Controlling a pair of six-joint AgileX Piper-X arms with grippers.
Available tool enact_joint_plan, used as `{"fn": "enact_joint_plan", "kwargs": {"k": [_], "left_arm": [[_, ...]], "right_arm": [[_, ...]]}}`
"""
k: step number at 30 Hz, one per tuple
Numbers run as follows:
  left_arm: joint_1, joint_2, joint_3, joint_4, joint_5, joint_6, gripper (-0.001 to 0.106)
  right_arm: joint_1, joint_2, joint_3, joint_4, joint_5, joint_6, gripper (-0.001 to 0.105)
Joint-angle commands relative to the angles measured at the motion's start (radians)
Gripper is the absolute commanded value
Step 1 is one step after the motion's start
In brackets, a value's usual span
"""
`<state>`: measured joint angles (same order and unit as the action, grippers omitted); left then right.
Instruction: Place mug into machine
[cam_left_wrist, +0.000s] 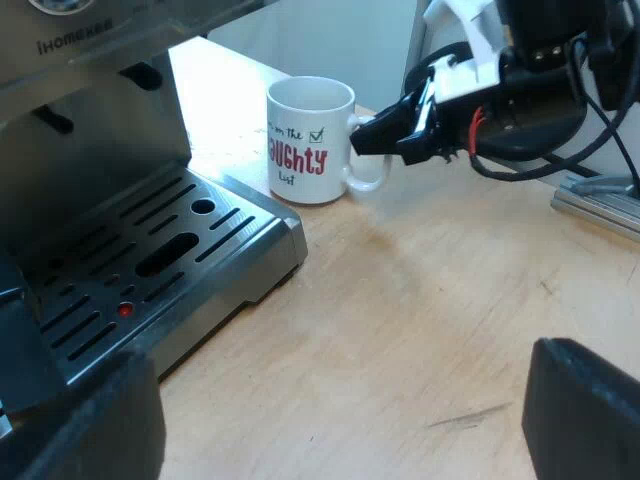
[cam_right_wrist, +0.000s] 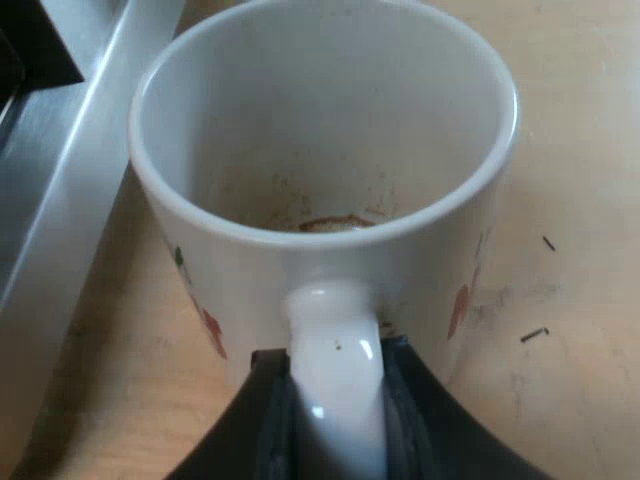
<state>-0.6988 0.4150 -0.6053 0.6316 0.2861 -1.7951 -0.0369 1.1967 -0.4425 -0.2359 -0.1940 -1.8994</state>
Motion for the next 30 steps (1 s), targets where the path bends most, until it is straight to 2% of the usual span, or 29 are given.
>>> {"fn": "enact_joint_plan", "kwargs": {"k": [1, 12, 22, 26, 30], "left_arm": [[-0.004, 0.000, -0.006, -0.001, -0.001, -0.005, 0.079], [-0.004, 0.000, -0.006, -0.003, -0.001, -0.005, 0.079], [-0.004, 0.000, -0.006, -0.003, -0.001, -0.005, 0.079], [-0.004, 0.000, -0.006, -0.003, -0.011, -0.005, 0.079], [-0.004, 0.000, -0.006, -0.003, -0.065, -0.005, 0.079]], "right_arm": [[-0.005, -0.073, -0.005, 0.024, -0.012, -0.006, 0.000], [-0.005, -0.413, -0.005, 0.324, -0.012, -0.008, 0.000], [-0.005, -0.648, -0.005, 0.517, -0.018, -0.010, 0.000], [-0.003, -0.767, -0.014, 0.626, -0.100, -0.010, 0.000], [0.038, -0.846, -0.033, 0.705, -0.148, -0.012, 0.000]]}}
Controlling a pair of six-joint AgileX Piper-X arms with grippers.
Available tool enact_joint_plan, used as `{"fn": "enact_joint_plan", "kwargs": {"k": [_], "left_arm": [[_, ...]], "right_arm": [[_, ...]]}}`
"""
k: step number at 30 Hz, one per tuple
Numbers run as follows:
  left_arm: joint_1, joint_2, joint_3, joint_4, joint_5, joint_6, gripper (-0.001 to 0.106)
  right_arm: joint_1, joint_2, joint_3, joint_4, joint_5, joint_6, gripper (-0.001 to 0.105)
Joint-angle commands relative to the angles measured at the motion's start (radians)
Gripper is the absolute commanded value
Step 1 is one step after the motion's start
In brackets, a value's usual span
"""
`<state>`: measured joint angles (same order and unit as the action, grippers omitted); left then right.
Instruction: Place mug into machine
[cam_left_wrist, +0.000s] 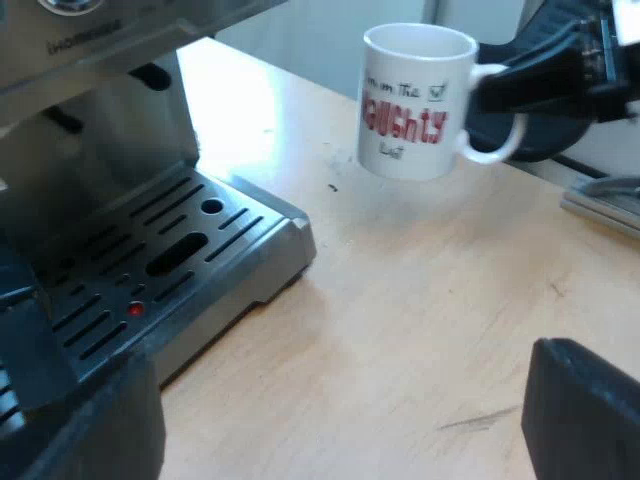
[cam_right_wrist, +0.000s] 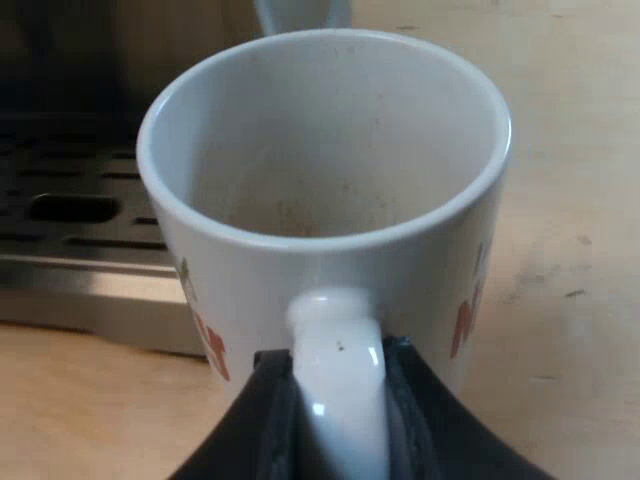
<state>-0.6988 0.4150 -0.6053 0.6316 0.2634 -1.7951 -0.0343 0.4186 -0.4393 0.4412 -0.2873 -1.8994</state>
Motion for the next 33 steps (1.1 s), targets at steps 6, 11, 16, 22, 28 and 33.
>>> {"fn": "enact_joint_plan", "kwargs": {"k": [6, 11, 16, 22, 28, 33], "left_arm": [[-0.004, 0.000, -0.006, -0.003, -0.127, -0.005, 0.079], [-0.004, 0.000, -0.006, -0.003, -0.207, -0.005, 0.079], [-0.004, 0.000, -0.006, -0.003, -0.215, -0.005, 0.079], [-0.004, 0.000, -0.006, -0.003, -0.215, -0.005, 0.079], [-0.004, 0.000, -0.006, -0.003, -0.215, -0.005, 0.079], [-0.004, 0.000, -0.006, -0.003, -0.215, -0.005, 0.079]], "right_arm": [[0.153, -0.099, -0.098, 0.072, -0.054, -0.012, 0.000], [0.272, -0.099, -0.113, 0.072, -0.036, -0.012, 0.000], [0.394, -0.099, -0.113, 0.072, 0.071, -0.012, 0.000], [0.539, -0.090, -0.113, 0.070, 0.183, -0.012, 0.000], [0.639, -0.010, -0.110, 0.010, 0.235, -0.012, 0.000], [0.672, 0.095, -0.110, -0.108, 0.253, -0.010, 0.000]]}}
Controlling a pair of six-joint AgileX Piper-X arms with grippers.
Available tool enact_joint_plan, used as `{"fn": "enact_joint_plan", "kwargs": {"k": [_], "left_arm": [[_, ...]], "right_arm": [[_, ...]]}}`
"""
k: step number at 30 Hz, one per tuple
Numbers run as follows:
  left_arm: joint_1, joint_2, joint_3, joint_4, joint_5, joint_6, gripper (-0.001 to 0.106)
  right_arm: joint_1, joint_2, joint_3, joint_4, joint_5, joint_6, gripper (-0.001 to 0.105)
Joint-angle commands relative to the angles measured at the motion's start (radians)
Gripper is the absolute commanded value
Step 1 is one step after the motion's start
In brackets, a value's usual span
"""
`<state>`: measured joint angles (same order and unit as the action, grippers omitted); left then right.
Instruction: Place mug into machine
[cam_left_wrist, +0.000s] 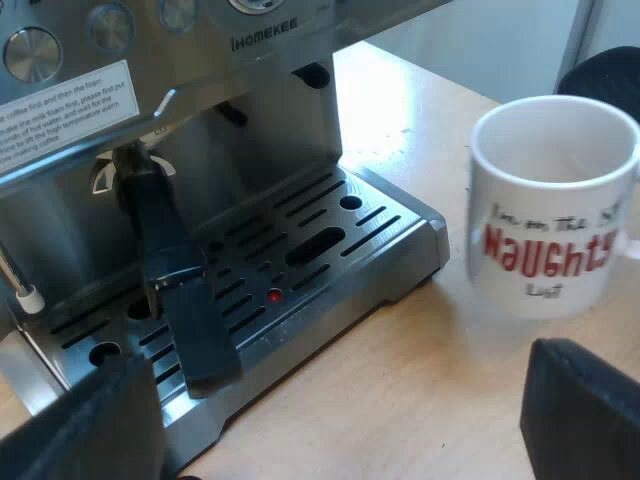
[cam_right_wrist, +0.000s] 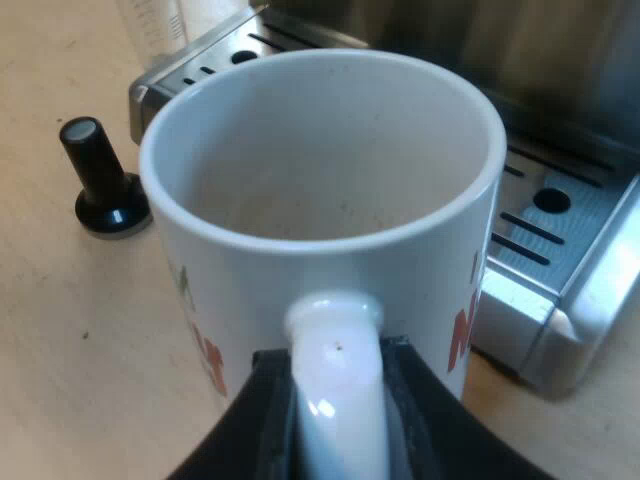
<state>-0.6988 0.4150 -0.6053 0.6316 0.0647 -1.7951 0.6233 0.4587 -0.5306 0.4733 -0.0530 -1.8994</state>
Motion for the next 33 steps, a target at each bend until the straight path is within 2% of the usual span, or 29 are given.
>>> {"fn": "enact_joint_plan", "kwargs": {"k": [1, 7, 10, 17, 19, 22, 27, 33], "left_arm": [[-0.004, 0.000, -0.006, -0.003, -0.016, -0.005, 0.079], [-0.004, 0.000, -0.006, -0.003, -0.016, -0.005, 0.079], [-0.004, 0.000, -0.006, -0.003, -0.016, -0.005, 0.079], [-0.004, 0.000, -0.006, -0.003, -0.016, -0.005, 0.079], [-0.004, 0.000, -0.006, -0.003, -0.016, -0.005, 0.079], [-0.004, 0.000, -0.006, -0.003, -0.016, -0.005, 0.079], [-0.004, 0.000, -0.006, -0.003, -0.016, -0.005, 0.079], [-0.004, 0.000, -0.006, -0.003, -0.016, -0.005, 0.079]], "right_arm": [[0.020, 0.083, -0.019, -0.171, 0.019, -0.007, 0.000], [0.041, 0.181, -0.019, -0.270, 0.019, -0.004, 0.000], [0.090, 0.319, -0.019, -0.421, 0.021, -0.004, 0.000], [0.168, 0.470, -0.019, -0.587, 0.093, -0.004, 0.000], [0.215, 0.581, -0.019, -0.705, 0.150, 0.018, 0.000], [0.230, 0.636, -0.019, -0.777, 0.201, 0.061, 0.000], [0.230, 0.717, -0.019, -0.906, 0.263, 0.082, 0.000], [0.230, 0.786, -0.028, -0.989, 0.280, 0.102, 0.000]]}}
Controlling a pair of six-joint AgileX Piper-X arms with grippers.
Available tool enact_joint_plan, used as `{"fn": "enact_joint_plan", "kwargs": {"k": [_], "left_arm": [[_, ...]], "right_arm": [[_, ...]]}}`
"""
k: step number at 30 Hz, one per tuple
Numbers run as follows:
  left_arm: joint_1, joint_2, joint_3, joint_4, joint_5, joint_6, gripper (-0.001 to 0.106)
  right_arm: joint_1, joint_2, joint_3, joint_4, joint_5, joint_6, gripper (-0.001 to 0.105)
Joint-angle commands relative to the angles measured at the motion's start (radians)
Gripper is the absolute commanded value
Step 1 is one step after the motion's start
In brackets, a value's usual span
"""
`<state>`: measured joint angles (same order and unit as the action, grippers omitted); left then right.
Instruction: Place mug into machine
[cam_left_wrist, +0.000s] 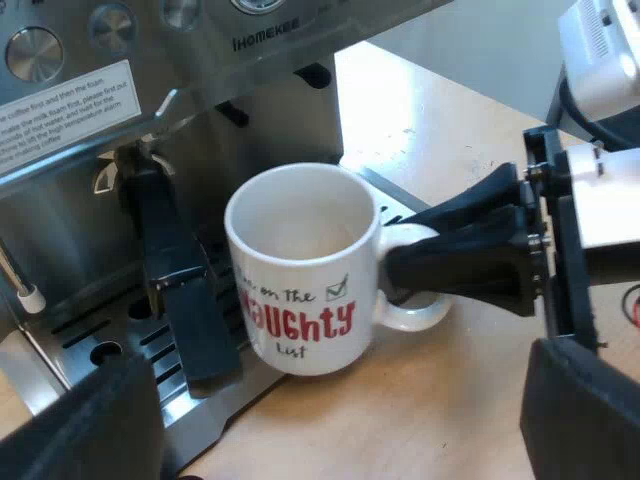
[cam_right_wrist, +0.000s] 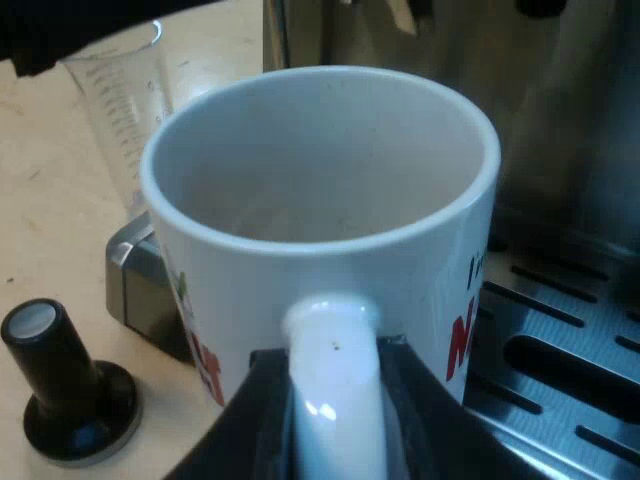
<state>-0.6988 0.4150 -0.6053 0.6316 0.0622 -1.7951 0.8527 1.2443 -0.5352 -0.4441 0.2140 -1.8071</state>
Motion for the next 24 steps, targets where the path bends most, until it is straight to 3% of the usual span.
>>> {"fn": "enact_joint_plan", "kwargs": {"k": [1, 24], "left_arm": [[-0.004, 0.000, -0.006, -0.003, -0.014, -0.005, 0.079], [-0.004, 0.000, -0.006, -0.003, -0.014, -0.005, 0.079]], "right_arm": [[0.000, 0.012, -0.025, -0.081, 0.016, 0.017, 0.000], [0.000, 0.249, -0.169, -0.175, 0.086, 0.039, 0.000]]}}
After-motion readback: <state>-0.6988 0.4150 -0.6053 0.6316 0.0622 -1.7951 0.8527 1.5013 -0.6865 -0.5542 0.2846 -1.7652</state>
